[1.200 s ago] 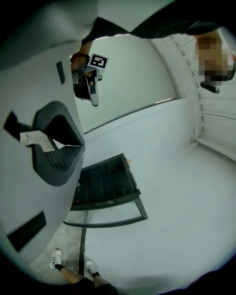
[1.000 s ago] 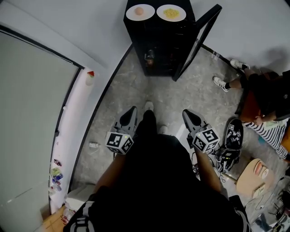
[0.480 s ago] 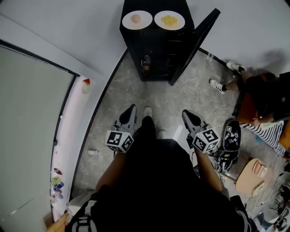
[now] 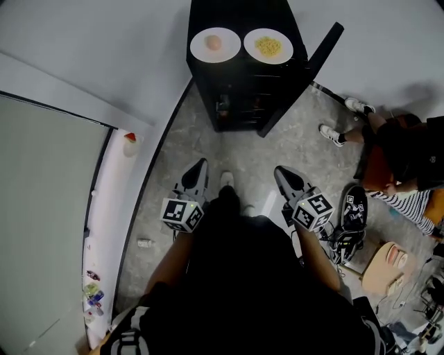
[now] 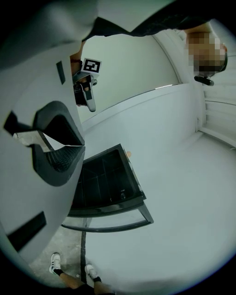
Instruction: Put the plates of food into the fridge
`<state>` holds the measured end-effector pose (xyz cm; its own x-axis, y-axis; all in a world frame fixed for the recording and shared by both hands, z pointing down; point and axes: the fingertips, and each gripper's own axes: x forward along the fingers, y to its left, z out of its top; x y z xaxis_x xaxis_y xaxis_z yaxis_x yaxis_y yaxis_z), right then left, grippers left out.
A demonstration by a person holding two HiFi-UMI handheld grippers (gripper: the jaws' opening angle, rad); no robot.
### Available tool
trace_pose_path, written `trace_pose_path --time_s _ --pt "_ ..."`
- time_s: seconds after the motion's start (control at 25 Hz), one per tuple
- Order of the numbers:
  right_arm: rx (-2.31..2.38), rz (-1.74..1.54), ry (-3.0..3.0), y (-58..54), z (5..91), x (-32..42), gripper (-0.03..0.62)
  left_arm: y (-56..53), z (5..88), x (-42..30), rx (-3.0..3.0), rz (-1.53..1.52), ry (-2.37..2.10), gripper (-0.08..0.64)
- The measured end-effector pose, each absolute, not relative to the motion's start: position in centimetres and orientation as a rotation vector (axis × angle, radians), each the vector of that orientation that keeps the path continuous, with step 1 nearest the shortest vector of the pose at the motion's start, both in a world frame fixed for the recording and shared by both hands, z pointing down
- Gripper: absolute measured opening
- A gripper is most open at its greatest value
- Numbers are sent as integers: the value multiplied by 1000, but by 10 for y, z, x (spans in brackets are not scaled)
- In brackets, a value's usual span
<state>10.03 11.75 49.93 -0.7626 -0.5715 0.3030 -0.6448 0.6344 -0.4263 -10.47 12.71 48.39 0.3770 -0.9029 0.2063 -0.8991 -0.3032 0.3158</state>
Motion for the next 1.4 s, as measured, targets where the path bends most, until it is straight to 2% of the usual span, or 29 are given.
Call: trace_pose_path --time_s 0.52,1.4 --pt "1060 739 -2687 54 485 39 25 53 485 -150 2318 -50 -1460 21" --pt "1014 803 -2767 -43 470 61 26 -24 473 -106 2347 -10 -1430 21"
